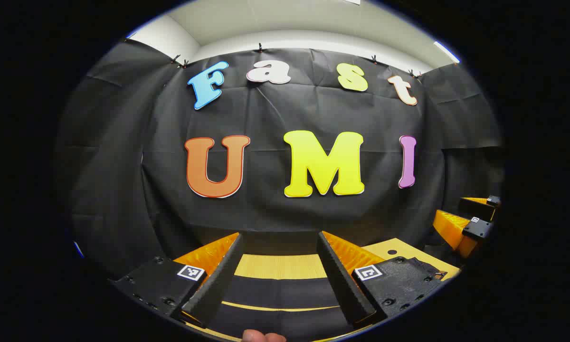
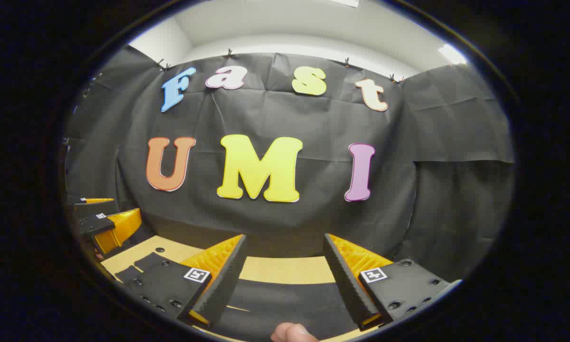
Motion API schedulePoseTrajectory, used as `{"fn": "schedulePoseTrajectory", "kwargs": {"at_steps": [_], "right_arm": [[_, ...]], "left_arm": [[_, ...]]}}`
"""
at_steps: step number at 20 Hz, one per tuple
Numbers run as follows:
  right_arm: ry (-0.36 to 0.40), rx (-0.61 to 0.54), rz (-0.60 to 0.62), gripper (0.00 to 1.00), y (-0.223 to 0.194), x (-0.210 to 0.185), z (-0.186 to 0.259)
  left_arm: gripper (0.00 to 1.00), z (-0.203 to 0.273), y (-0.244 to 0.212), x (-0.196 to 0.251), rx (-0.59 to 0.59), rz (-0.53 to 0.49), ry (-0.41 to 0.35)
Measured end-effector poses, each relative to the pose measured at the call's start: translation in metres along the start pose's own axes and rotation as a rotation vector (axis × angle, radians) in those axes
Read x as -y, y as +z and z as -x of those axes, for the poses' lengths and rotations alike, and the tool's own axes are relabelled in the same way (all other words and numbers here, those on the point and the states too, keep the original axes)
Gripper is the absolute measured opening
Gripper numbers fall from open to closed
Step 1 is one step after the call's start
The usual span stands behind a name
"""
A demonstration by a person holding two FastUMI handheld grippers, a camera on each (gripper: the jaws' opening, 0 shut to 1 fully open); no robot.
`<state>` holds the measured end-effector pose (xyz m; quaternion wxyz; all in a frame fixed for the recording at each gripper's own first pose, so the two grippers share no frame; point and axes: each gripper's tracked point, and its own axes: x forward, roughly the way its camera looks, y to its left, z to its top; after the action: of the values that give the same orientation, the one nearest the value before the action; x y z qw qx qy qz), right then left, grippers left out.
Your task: Grasp the waist and the cuffs of the jeans and fold them to make the two legs overlap; first hold the waist and fold one-third of the jeans toward the cuffs, then hold the cuffs and fold the remaining one-third in the same direction to finish folding.
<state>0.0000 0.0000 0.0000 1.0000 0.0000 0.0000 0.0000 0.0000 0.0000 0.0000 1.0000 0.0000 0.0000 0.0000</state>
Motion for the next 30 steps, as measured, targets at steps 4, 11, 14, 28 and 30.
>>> {"fn": "schedulePoseTrajectory", "kwargs": {"at_steps": [4, 11, 14, 28, 30], "right_arm": [[0.009, 0.003, 0.011, 0.98, 0.0, -0.002, -0.004], [0.015, -0.004, 0.024, 0.99, -0.002, -0.001, -0.012], [0.013, -0.001, 0.02, 0.99, 0.0, 0.001, -0.015], [-0.164, -0.225, 0.063, 0.99, -0.084, 0.152, -0.015], [-0.205, -0.291, 0.077, 0.98, -0.111, 0.191, -0.006]], "left_arm": [[0.99, -0.004, 0.001, 0.0, 0.005, -0.004, -0.001], [0.99, -0.008, 0.002, 0.005, 0.009, -0.004, -0.007], [0.99, -0.009, 0.001, 0.006, 0.008, -0.005, -0.01], [0.99, 0.01, -0.105, -0.124, -0.229, 0.134, 0.23], [0.99, 0.028, -0.137, -0.161, -0.301, 0.152, 0.307]]}}
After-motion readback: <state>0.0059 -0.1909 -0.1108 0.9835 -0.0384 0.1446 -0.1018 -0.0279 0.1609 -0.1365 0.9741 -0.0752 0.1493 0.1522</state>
